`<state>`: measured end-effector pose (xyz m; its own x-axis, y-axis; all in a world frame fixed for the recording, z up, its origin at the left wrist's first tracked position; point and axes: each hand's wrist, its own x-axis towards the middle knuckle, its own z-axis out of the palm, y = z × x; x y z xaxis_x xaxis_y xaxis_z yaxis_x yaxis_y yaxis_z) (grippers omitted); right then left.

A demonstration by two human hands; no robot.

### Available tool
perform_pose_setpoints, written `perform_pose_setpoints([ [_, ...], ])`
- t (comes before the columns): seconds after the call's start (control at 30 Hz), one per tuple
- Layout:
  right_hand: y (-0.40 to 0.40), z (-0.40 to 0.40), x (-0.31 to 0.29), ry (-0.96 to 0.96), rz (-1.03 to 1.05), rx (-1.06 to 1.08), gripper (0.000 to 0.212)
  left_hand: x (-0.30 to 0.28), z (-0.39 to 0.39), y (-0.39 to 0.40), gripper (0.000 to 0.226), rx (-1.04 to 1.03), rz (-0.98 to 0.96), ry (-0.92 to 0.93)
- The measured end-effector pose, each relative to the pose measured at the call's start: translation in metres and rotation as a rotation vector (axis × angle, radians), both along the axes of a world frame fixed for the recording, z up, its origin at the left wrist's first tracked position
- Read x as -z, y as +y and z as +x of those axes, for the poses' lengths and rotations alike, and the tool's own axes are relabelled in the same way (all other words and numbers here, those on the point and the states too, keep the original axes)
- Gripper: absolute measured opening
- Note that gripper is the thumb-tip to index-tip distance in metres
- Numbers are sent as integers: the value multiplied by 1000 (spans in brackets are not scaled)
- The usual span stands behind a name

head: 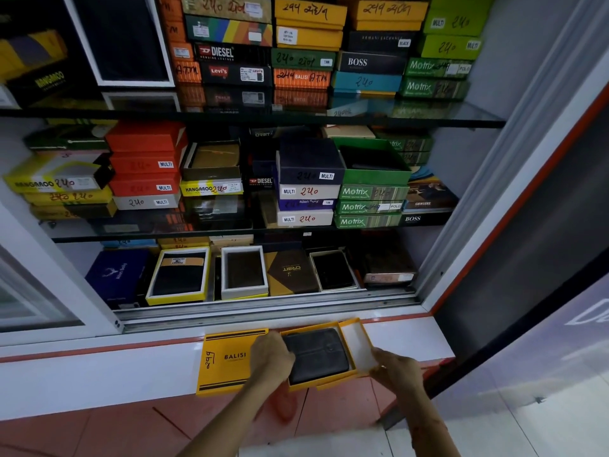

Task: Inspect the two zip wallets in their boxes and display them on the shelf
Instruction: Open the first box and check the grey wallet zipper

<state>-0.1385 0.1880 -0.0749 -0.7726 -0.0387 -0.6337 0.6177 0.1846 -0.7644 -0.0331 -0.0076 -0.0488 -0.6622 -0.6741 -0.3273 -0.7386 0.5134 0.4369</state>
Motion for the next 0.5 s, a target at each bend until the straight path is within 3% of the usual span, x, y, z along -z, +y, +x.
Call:
perform_pose_setpoints([
  [0.33,-22,4,0,70,189,-247,23,5,-15,4,24,-4,-10,-25],
  [0.5,-26,2,3,268,524,-516,24,7,-15,4,19,-77,28,-9],
])
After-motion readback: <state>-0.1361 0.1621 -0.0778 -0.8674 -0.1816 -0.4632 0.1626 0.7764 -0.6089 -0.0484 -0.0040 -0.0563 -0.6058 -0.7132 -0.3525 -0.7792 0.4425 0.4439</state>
